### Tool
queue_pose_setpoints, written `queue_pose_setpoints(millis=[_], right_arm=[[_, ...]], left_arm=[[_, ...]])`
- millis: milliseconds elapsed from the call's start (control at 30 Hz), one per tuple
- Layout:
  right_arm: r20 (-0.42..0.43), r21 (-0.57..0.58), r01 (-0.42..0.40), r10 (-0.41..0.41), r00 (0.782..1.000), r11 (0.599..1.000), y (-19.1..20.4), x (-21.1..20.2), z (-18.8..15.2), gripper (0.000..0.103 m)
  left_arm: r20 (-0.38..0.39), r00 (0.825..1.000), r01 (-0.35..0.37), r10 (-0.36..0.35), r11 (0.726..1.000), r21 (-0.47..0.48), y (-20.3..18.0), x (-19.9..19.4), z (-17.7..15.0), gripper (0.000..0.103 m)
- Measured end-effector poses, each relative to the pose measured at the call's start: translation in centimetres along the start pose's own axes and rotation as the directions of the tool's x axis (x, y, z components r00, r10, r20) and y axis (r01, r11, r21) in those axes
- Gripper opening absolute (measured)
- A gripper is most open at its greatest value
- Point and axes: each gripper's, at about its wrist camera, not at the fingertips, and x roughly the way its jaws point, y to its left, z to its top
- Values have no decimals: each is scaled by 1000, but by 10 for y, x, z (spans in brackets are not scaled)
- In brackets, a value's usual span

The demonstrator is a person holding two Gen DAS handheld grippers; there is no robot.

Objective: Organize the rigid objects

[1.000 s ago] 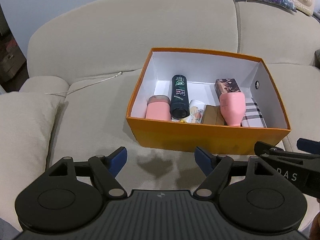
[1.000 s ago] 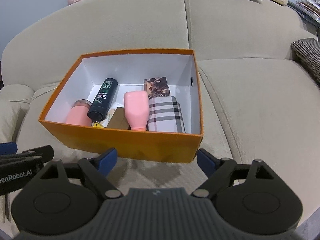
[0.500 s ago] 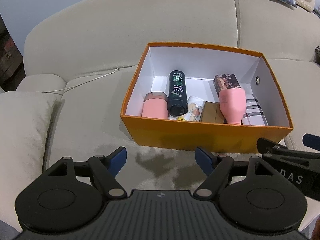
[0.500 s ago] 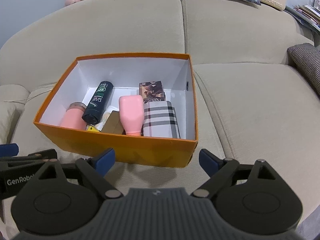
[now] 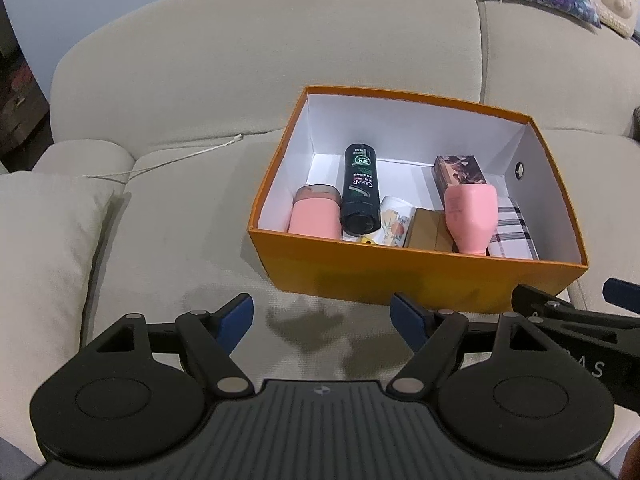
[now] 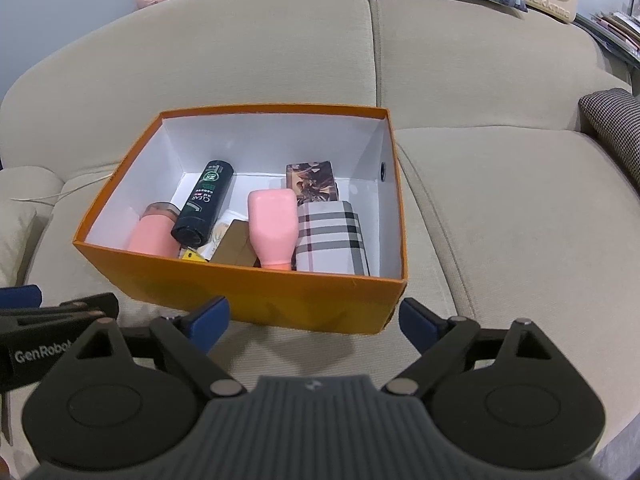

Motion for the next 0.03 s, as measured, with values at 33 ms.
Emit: queue_pose_setpoints(millis=[33], right_arm=[[1,-2,-1,1,1000,1000,0,0,0,92]], left_arm=[[1,1000,-2,2,1000,-5,0,0,0,92]])
